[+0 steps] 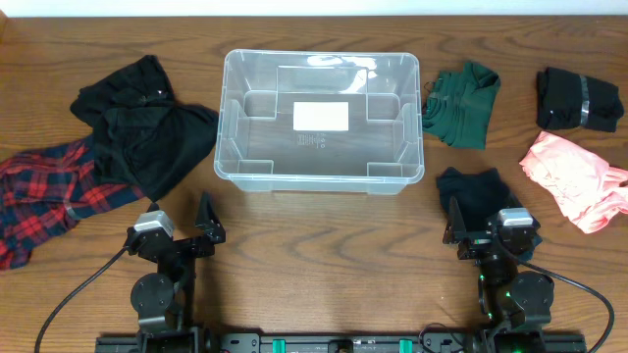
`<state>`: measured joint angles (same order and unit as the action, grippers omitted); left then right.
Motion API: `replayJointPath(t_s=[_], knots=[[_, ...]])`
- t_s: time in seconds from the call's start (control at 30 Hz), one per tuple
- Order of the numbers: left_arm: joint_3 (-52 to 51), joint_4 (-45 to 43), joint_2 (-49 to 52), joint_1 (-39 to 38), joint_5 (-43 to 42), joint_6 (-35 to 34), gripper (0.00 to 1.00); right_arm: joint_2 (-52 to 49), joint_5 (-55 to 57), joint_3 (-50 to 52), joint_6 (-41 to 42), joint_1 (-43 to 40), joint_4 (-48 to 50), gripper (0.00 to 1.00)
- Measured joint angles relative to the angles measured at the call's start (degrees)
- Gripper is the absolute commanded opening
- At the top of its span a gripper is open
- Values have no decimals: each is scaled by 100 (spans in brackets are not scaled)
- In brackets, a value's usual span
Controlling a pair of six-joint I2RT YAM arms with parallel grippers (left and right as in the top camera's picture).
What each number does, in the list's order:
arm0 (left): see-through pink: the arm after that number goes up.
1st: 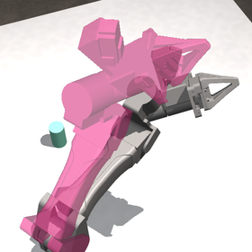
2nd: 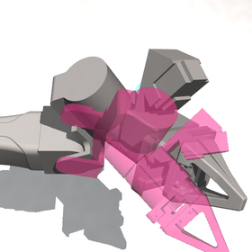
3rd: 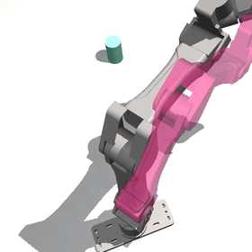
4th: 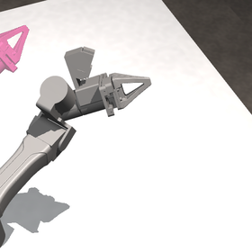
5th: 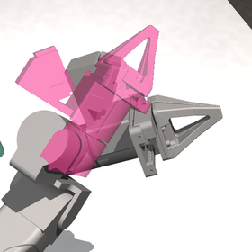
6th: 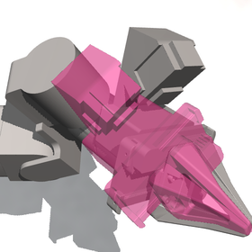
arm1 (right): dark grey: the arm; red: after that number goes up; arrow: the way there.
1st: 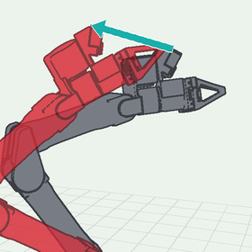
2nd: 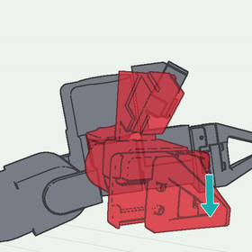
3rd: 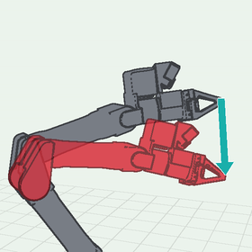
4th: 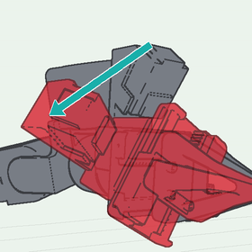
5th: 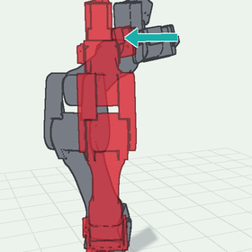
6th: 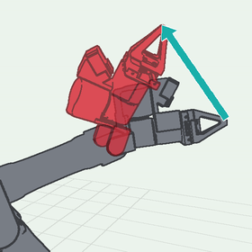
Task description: Pack container
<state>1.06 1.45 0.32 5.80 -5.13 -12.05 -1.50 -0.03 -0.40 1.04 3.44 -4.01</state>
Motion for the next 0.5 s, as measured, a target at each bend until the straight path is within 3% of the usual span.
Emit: replayJointPath(t_s=[0.33,0.5], knots=[[-7,-125,0,0,125,4,98,0,2,0,0,0,2,99],[-63,-1263,7,0,195,26,98,0,2,0,0,0,0,99]])
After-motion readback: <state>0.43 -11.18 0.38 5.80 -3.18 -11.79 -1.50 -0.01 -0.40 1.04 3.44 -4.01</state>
